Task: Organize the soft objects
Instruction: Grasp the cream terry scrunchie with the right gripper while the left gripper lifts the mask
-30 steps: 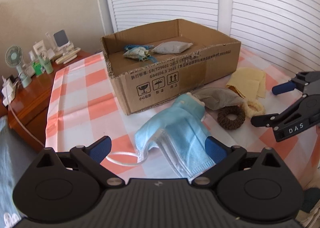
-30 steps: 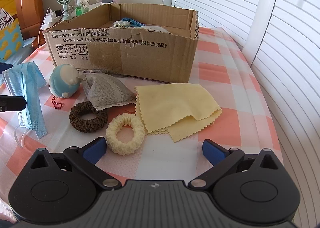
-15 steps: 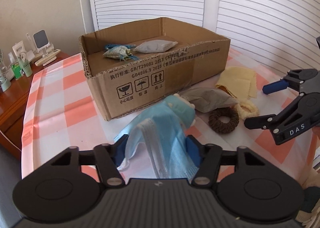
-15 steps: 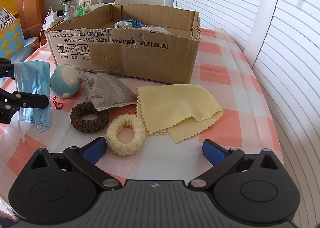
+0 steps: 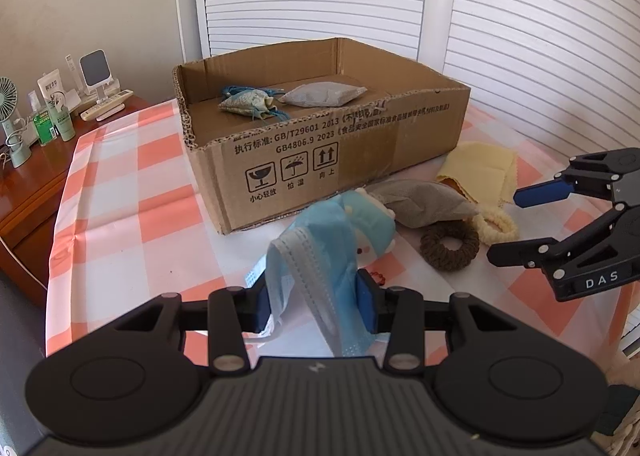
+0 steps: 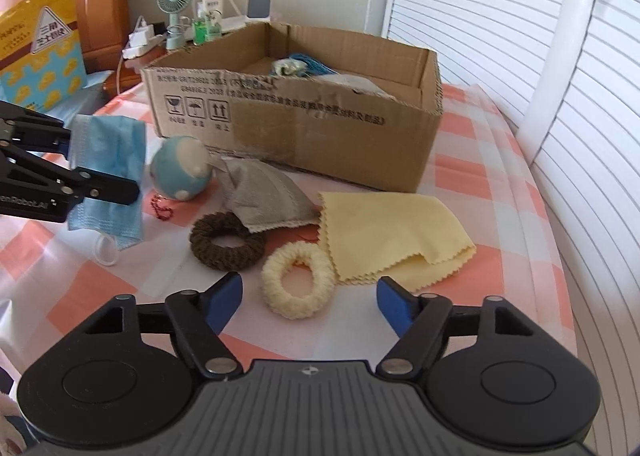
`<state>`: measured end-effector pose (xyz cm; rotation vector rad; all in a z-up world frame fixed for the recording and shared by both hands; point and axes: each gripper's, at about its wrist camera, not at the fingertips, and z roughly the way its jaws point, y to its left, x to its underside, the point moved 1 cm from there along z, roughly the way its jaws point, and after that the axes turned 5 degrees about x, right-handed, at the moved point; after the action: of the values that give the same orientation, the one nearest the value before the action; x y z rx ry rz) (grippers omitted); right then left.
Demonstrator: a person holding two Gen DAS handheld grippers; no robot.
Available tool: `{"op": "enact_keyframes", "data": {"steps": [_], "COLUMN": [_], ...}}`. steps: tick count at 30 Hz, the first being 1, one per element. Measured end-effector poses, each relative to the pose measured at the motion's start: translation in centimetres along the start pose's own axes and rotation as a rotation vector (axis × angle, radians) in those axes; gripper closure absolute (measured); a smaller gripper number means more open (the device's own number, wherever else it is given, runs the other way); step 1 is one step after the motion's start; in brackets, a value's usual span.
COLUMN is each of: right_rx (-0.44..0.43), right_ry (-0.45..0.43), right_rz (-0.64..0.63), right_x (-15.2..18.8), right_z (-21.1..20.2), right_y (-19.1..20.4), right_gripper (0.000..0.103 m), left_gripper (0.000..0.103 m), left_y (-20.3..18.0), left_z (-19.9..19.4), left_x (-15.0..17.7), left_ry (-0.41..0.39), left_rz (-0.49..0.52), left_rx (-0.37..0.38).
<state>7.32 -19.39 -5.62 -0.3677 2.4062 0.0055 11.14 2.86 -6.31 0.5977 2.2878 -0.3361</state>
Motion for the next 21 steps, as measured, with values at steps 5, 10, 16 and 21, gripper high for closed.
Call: {"op": "enact_keyframes", "data": {"steps": [5,10,16,21], "right_rx": [-0.029,-0.045,-0.044,-0.043], "right_ry": [-0.001,-0.001,-0.005,-0.008], "right_rz": [-0.011,0.026,0.045,0.047], "right_x": [-0.4,-0.3,-0.3,-0.3], "right_z": [0.3,0.6,0.4,0.2], "right_y": [0.4,-0.2,-0.6,-0.6], "right_gripper": [0.04,0.051,0.061,0.062], "left_gripper": [0.062,0.062,0.067,0.067], "left_y": [-0.1,-0.2,-0.3,-0.4], "left_z": [0.0,-0.2,-0.2,-0.5], "left_x": [-0.1,-0.3,-0.5,-0.5], "left_ry": [0.003,0.003,0.018,0.03], "left_rz": [0.002,0.008,0.004,-0.003], "left_rx": [-0.004,-0.003,-0.005,-0.006]}}
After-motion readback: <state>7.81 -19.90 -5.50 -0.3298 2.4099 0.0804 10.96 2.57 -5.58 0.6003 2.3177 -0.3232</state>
